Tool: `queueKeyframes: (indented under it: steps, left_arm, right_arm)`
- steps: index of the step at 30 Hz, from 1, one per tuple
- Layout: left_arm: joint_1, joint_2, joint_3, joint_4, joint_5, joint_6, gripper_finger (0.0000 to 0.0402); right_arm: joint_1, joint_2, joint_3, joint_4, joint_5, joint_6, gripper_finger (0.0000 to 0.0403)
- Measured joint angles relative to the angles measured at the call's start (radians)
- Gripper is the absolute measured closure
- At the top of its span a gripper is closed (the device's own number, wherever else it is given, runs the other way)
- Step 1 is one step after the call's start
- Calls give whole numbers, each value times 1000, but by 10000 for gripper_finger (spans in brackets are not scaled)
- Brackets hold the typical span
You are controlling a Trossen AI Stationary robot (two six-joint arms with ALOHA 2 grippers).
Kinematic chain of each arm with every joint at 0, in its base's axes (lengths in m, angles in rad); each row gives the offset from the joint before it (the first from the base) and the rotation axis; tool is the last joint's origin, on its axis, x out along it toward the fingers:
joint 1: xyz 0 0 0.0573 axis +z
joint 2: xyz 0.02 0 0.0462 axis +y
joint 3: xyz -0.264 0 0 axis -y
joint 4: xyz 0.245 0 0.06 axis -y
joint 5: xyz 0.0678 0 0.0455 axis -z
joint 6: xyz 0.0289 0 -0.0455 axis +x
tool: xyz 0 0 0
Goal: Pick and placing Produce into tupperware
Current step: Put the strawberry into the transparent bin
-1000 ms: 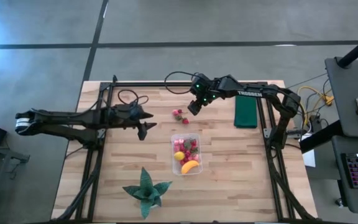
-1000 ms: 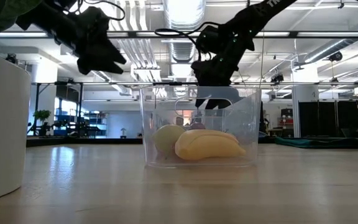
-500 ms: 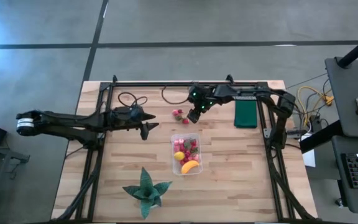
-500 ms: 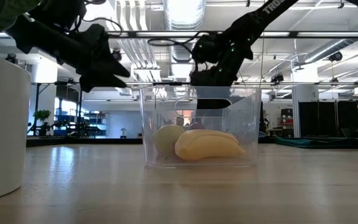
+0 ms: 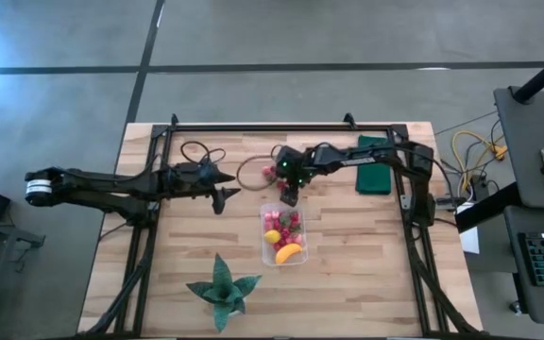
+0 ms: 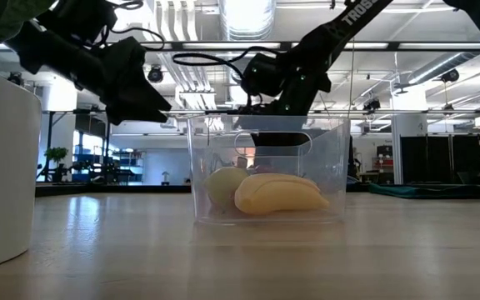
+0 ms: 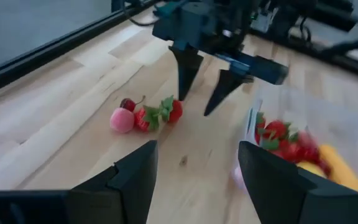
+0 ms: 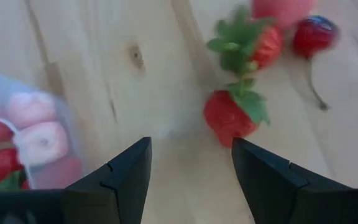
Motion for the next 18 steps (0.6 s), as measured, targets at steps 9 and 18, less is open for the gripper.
queueKeyframes:
  steps: [9, 18]
  left_arm:
    - [1, 2, -2, -28, -6, 104, 192]
    - [24, 6, -4, -28, -5, 136, 192]
  right_arm:
    - [30, 25, 2, 65, 117, -55, 188]
    - [25, 40, 3, 114, 114, -72, 188]
